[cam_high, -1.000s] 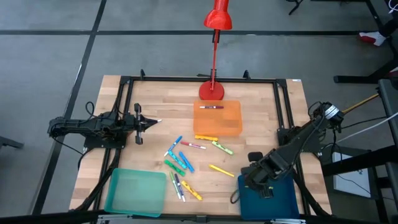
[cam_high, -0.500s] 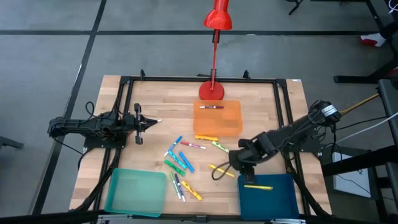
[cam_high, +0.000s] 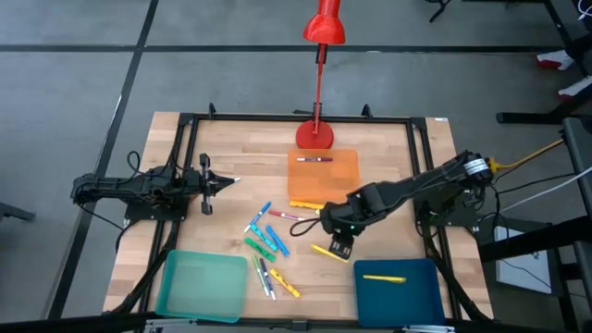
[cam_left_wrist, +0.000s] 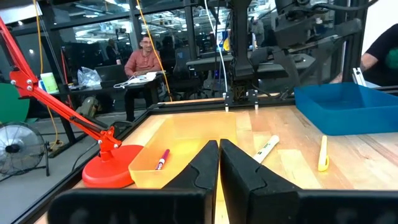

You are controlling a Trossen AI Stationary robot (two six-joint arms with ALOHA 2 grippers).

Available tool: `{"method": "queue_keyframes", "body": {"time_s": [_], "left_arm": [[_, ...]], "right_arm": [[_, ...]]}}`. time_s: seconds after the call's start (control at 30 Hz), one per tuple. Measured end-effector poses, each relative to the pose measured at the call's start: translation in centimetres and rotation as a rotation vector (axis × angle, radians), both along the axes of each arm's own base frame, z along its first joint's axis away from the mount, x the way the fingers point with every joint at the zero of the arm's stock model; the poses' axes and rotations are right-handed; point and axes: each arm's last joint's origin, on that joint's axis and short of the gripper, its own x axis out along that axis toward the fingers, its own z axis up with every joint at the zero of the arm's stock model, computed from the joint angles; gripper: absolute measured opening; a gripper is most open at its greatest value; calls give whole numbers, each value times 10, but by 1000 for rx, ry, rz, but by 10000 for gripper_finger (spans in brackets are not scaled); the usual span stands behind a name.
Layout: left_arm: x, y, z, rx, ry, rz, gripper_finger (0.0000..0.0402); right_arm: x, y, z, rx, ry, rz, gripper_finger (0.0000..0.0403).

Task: Pick & Place Markers
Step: Put the yellow pen into the blue bin

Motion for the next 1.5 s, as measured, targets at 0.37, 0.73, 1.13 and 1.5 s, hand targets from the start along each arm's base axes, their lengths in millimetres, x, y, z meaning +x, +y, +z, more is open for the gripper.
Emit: {"method": "queue_keyframes", "body": {"time_s": [0.37,0.73,1.13,1.5], "left_arm": [[0,0,0,0,0,0,12],[0,0,0,0,0,0,12],[0,0,0,0,0,0,10],[0,0,0,0,0,0,8]], "right_arm": [[24,13,-21,-40,-33,0,168],[30,16,-33,-87,-14,3,168],[31,12,-33,-187,-48,28,168],[28,21,-33,-203,-56,91,168]]}}
